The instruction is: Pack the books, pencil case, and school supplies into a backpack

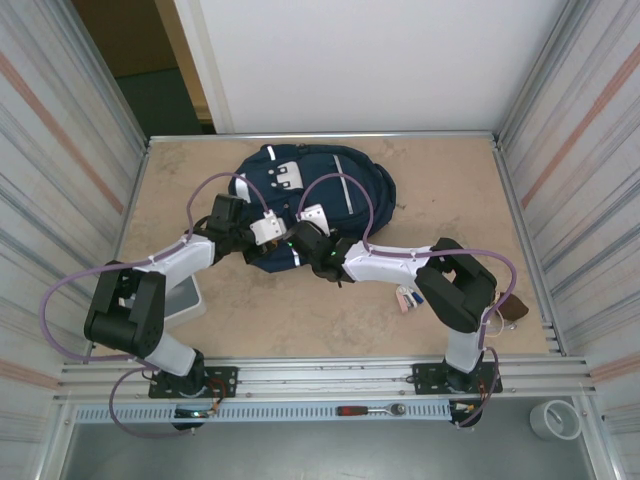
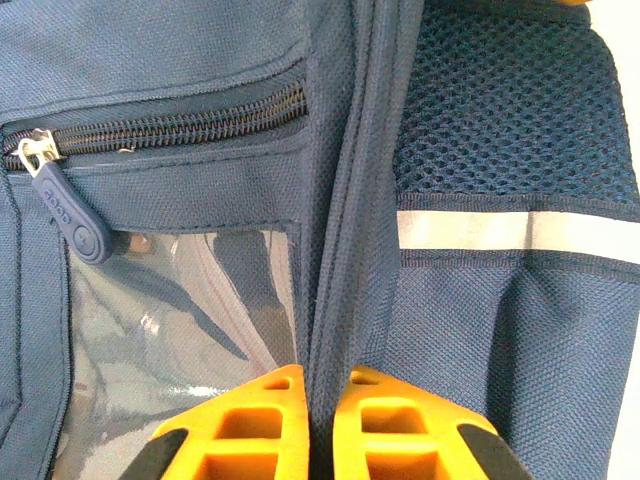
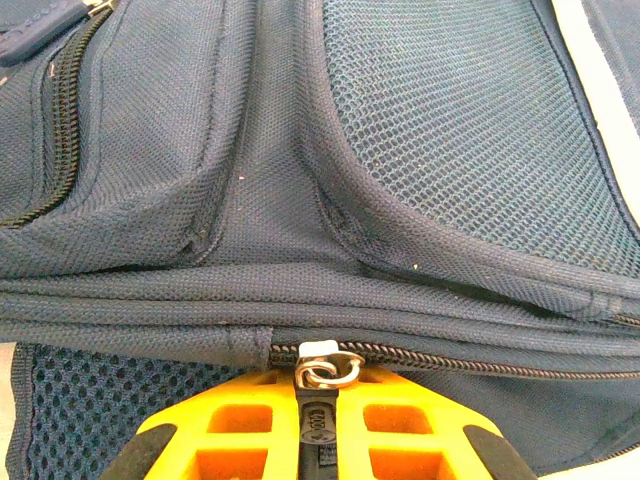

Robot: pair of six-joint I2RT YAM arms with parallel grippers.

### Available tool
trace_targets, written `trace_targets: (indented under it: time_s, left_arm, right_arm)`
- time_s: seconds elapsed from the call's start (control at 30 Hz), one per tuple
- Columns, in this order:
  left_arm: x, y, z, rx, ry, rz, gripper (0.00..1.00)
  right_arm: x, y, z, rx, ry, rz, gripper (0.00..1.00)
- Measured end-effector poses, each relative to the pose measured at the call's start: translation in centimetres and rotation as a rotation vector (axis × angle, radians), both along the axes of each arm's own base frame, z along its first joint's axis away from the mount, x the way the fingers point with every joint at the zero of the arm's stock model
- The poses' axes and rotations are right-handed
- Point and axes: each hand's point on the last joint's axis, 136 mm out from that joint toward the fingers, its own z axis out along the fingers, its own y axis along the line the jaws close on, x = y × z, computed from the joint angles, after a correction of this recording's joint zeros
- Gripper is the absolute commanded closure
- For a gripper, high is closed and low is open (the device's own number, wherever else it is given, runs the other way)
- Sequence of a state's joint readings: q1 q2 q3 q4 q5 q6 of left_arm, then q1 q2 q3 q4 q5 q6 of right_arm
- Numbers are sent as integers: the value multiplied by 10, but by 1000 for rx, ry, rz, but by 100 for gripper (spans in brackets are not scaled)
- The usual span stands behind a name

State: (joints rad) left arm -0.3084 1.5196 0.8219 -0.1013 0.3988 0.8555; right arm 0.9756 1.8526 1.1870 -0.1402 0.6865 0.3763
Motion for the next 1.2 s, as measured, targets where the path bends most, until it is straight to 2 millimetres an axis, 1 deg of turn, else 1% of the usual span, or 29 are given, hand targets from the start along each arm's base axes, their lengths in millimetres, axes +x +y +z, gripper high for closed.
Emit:
trace_targets:
  time_s: [0.17,0.37,0.7,0.83,1.0,1.2]
  left_arm:
    - [0,0,0,2,-1,2,100]
    - [0,0,0,2,-1,2,100]
    - [3,6,2,-7,0,22,100]
    - [3,9,2,-10,-2,30,100]
    - [3,9,3,-13,-1,27,100]
    - [3,9,3,-19,0,27,100]
  right_arm:
    - [-1,-1,0,10,23,25,100]
    - [-2,-8,3,103,102,74,100]
    - [3,-45,-3,254,256,121,100]
    - [4,-54,-7,319,306,142,100]
    - [3,-54,-10,401,348,194,93]
    - [4,-52,-9,430,345,214,83]
